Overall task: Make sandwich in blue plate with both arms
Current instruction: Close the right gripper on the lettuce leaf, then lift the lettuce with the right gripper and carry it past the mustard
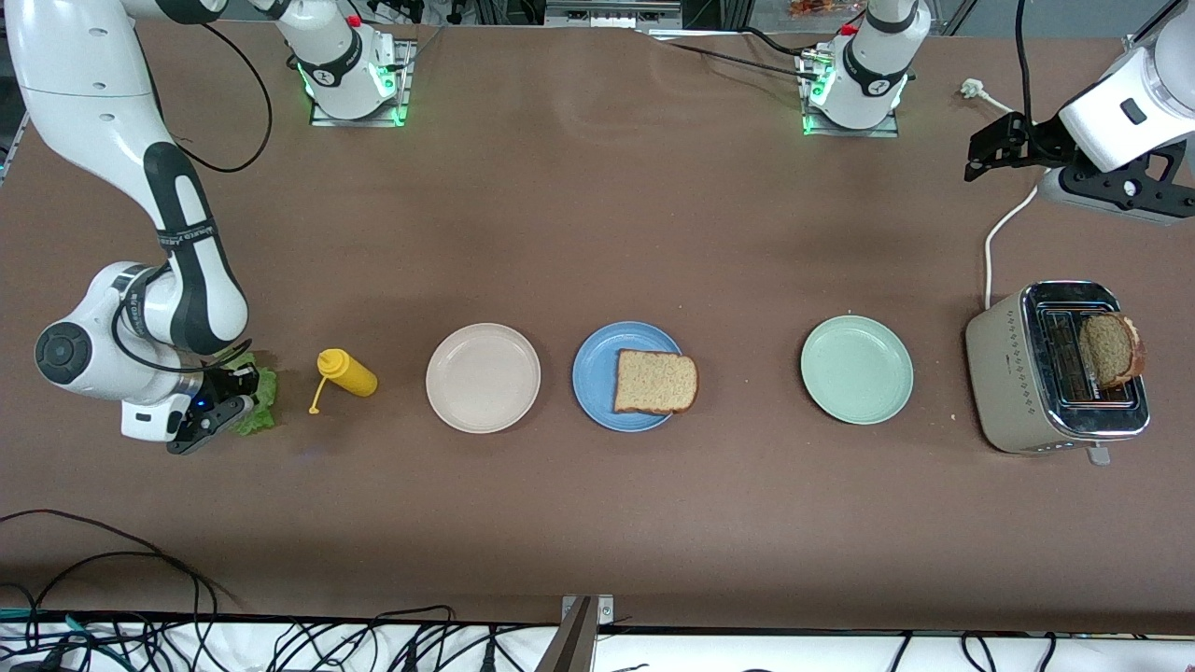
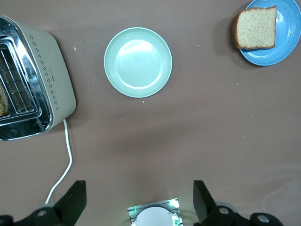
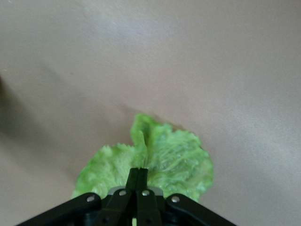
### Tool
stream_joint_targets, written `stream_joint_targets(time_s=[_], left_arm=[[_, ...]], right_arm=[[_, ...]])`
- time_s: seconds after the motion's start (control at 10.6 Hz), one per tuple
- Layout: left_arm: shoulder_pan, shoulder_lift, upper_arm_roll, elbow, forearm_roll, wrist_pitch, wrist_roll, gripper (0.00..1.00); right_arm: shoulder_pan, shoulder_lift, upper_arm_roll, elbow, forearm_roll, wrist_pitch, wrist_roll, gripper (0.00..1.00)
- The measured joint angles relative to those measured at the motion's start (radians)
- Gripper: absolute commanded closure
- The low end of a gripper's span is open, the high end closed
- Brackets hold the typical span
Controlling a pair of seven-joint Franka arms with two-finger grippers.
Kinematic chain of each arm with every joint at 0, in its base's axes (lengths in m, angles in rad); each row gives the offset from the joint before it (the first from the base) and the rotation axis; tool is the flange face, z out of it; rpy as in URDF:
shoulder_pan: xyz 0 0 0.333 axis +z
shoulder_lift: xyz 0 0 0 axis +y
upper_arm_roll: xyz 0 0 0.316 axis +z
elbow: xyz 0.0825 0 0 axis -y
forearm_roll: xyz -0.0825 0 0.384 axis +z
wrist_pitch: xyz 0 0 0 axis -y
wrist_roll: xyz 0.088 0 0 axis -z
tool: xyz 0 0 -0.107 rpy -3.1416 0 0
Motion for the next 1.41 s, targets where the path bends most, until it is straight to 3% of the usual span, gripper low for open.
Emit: stream_joint_targets(time_s=[0.75,1.41], left_arm=[[0.0,0.0,0.0,0.0,0.0,0.0,0.0,0.0],[0.0,0.001,0.0,0.002,0.0,0.0,0.0,0.0]], right_arm=[[0.0,-0.077,0.008,0.024,0.0,-0.154,-0.001,1.0],[0.008,-0.296,0.023,0.042,0.052,-0.419,-0.001,1.0]])
